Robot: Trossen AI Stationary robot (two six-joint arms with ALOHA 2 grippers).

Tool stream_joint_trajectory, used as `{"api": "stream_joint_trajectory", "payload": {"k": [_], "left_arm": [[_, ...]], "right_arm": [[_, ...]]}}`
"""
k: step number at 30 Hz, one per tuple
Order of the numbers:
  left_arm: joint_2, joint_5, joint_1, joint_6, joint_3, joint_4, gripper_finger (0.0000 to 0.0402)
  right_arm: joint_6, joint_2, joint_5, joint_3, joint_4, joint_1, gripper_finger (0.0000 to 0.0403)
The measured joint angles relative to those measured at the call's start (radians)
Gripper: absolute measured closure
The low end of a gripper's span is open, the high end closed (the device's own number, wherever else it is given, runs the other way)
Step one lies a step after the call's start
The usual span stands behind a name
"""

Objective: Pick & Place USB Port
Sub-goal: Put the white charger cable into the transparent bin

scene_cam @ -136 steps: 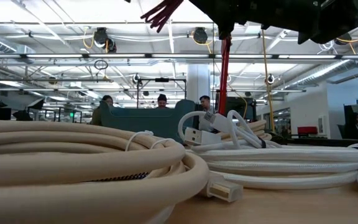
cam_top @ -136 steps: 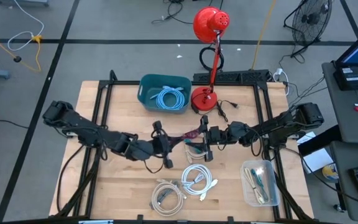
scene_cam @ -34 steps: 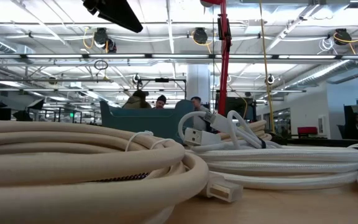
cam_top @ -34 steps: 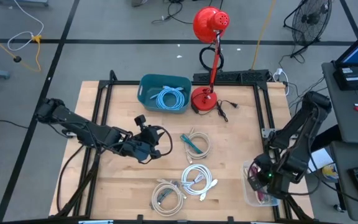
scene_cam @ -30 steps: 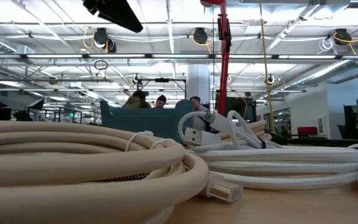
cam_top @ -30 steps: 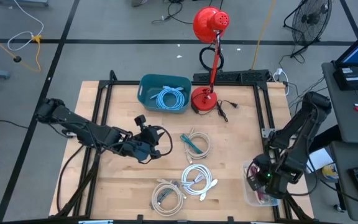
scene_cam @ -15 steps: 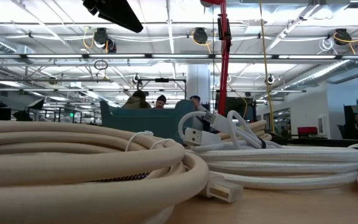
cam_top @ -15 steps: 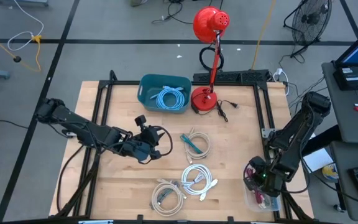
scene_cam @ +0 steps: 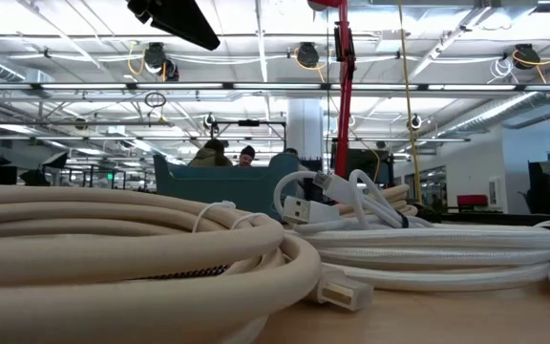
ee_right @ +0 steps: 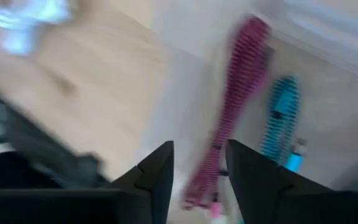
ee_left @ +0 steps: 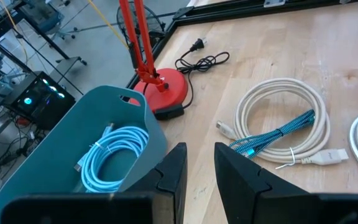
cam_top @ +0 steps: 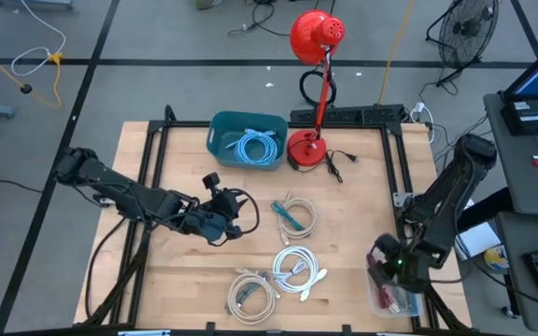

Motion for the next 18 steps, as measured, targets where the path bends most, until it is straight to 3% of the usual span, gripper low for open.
{"api": "stream_joint_trajectory", "payload": {"k": [4, 7, 12, 18], "left_arm": [[0.0, 0.0, 0.0, 0.0, 0.0, 0.0, 0.0316], [0.0, 0.0, 0.0, 0.0, 0.0, 0.0, 0.0316], [0.0, 0.0, 0.0, 0.0, 0.0, 0.0, 0.0316], [0.0, 0.0, 0.0, 0.001, 0.0, 0.0, 0.0316]], "right_arm": [[-0.079, -0.098, 0.172, 0.017, 0.0, 0.0, 0.0259], [-0.233, -0.185, 0.36, 0.033, 0.007, -0.008, 0.0263], [-0.736, -0.32, 0.712, 0.037, 0.134, -0.047, 0.0266], [-1.283, -0.374, 0.895, 0.037, 0.285, -0.134, 0.0266]]}}
